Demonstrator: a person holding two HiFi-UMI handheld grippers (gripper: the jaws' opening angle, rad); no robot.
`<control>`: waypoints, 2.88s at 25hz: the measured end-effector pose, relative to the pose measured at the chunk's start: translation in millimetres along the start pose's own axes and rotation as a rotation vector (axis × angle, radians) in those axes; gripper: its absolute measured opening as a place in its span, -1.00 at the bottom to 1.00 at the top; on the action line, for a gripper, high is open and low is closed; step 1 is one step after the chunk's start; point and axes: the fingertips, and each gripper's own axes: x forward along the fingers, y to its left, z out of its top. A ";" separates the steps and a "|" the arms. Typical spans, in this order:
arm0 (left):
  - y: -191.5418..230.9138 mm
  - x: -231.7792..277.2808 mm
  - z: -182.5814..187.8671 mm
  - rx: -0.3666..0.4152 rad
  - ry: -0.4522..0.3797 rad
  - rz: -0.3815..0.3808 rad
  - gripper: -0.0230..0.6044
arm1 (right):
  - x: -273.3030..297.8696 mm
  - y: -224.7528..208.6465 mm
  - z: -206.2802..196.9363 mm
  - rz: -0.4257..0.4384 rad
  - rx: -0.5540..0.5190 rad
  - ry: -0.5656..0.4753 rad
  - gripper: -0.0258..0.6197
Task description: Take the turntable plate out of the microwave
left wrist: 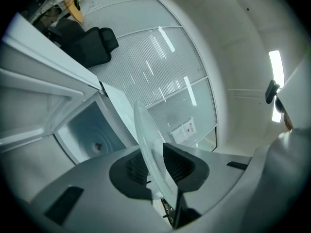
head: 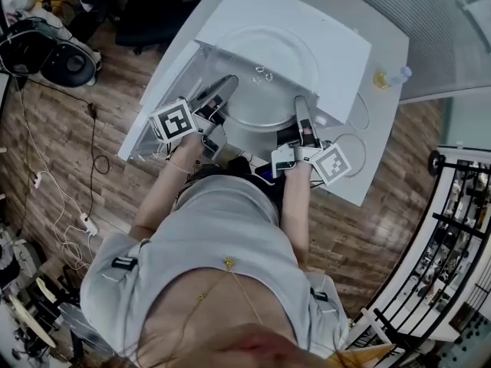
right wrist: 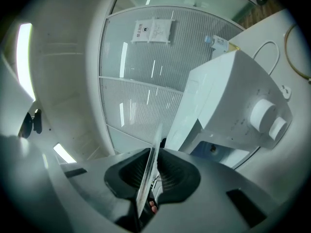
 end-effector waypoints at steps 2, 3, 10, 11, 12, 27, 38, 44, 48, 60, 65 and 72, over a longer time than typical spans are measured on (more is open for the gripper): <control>4.4 8.7 0.8 -0.017 0.008 0.016 -0.64 | 5.0 -4.0 7.1 -0.014 -0.013 0.005 -0.76; 6.5 13.1 1.2 -0.026 0.011 0.021 -0.63 | 7.3 -6.2 10.3 -0.023 -0.021 0.009 -0.76; 19.6 35.5 3.0 -0.059 0.064 0.043 -0.62 | 19.6 -17.7 23.1 -0.078 -0.075 0.011 -0.74; 22.0 37.8 3.2 -0.065 0.071 0.048 -0.62 | 20.7 -18.8 24.1 -0.085 -0.094 0.011 -0.73; 24.1 40.4 3.7 -0.067 0.080 0.052 -0.62 | 21.5 -21.0 25.2 -0.097 -0.102 0.009 -0.73; 33.8 72.1 13.9 0.067 0.347 0.174 -0.50 | 34.4 -38.1 21.1 -0.339 -0.139 0.029 -0.55; 39.8 65.1 -16.2 0.053 0.679 0.097 -0.22 | 42.5 -43.3 20.9 -0.421 -0.344 0.299 -0.47; 45.7 65.7 -9.0 0.024 0.582 0.102 -0.22 | 49.9 -43.7 19.1 -0.484 -0.463 0.332 -0.40; 48.5 66.3 -2.4 -0.025 0.518 0.113 -0.27 | 53.7 -42.9 17.1 -0.512 -0.523 0.325 -0.35; 56.4 61.1 2.8 -0.310 0.422 0.080 -0.72 | 59.6 -46.0 6.1 -0.646 -0.895 0.478 0.03; 51.6 62.0 5.0 -0.398 0.376 0.060 -0.75 | 60.4 -44.4 8.5 -0.635 -0.900 0.443 0.03; 52.1 62.9 2.4 -0.372 0.379 -0.016 -0.64 | 59.3 -26.2 15.7 -0.556 -0.953 0.274 0.03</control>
